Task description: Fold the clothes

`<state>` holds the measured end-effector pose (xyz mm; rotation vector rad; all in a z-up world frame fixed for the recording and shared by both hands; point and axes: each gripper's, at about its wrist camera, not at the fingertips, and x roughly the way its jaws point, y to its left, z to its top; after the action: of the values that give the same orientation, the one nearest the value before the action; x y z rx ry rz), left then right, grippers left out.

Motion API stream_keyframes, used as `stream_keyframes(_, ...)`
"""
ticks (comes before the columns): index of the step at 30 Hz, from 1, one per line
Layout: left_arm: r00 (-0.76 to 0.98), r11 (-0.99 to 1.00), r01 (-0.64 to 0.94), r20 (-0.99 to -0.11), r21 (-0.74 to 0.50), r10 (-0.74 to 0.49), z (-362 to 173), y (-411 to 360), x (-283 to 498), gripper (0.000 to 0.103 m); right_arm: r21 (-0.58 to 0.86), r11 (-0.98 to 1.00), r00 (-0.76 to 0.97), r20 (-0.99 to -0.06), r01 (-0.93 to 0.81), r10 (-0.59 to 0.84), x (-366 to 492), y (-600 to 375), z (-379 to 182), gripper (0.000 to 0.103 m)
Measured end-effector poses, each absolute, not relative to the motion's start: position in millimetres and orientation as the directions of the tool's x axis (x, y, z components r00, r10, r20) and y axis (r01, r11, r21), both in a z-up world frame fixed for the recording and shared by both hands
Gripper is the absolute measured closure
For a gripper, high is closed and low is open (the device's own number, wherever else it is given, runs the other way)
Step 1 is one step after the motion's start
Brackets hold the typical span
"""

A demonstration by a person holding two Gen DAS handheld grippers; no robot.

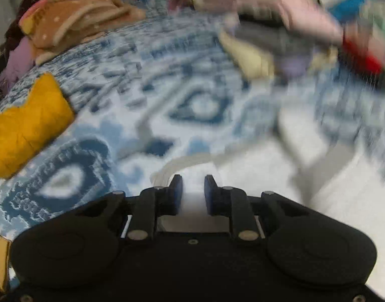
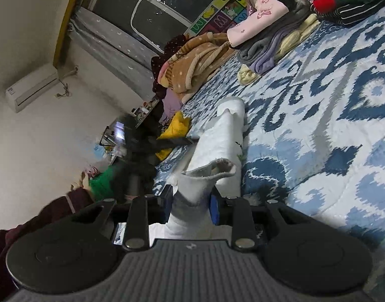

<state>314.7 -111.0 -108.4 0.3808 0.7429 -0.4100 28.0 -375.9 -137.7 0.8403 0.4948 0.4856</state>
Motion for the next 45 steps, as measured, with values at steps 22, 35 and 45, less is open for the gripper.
stream_keyframes(22,0.657,0.777,0.625,-0.485,-0.079,-0.577,-63.3,-20.8,82.0,0.049,0.768,0.623,0.814,-0.267,-0.144,0.517,35.3,-364.2,-105.1,0.072)
stream_keyframes(35,0.600,0.612,0.766,-0.564,0.199,-0.567,-106.6,-66.8,47.4,0.059,0.718,0.693,0.806,-0.372,-0.064,0.460,77.7,-325.9,-45.8,0.072)
stream_keyframes(45,0.450,0.678,0.589,-0.518,-0.439,-0.727,-115.8,-2.1,95.0,0.084,0.647,0.736,0.709,-0.423,-0.199,0.564,161.4,-236.0,-19.0,0.069)
